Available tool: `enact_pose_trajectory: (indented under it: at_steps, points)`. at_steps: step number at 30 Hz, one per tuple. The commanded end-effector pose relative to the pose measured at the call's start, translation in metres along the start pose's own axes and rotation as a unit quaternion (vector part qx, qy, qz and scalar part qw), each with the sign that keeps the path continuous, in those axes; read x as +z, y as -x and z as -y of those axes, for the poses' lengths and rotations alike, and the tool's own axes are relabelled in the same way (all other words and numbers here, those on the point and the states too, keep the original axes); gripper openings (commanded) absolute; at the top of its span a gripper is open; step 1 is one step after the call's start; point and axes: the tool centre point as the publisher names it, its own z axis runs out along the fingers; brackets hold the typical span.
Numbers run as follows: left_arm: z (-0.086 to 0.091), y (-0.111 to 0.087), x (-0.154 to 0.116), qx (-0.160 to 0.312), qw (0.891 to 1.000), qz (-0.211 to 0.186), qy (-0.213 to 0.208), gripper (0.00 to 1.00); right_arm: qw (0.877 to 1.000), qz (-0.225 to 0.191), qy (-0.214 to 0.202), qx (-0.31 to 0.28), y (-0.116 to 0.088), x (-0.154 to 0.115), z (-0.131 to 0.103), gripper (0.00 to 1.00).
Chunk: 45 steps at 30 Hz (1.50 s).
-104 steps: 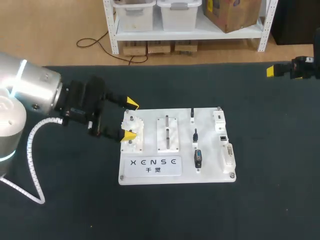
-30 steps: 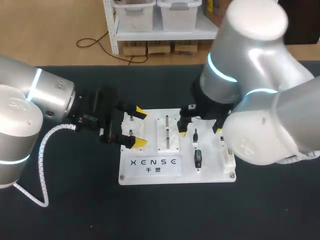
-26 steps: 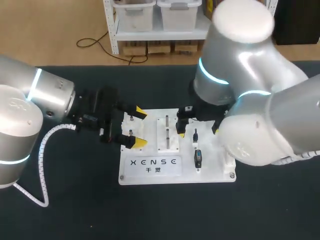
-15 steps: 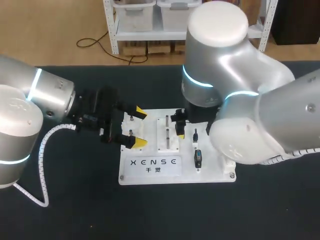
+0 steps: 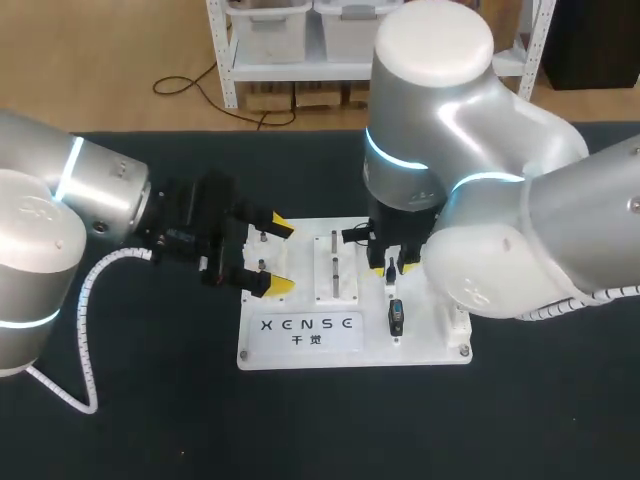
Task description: Insert the Ethernet cable into its matching sockets.
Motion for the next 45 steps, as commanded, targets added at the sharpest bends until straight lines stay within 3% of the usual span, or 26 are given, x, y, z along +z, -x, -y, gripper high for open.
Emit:
enact_pose_trajectory:
  at_steps: [1,19,35,45]
  points:
    - [0.000,-0.002,0.000,0.001,1.000,0.002,0.000,1.00,1.000,0.002,0.001,0.001,-0.002,-0.001,0.001,0.00]
    - [0.000,-0.002,0.000,0.001,1.000,0.002,0.000,1.00,1.000,-0.001,0.006,0.004,0.005,-0.021,0.012,0.00]
    - [0.000,-0.002,0.000,0.001,1.000,0.002,0.000,1.00,0.999,-0.010,-0.022,0.033,0.001,-0.024,0.066,0.00]
    - [0.000,-0.002,0.000,0.001,1.000,0.002,0.000,1.00,0.999,-0.016,-0.025,0.039,-0.003,-0.021,0.077,0.00]
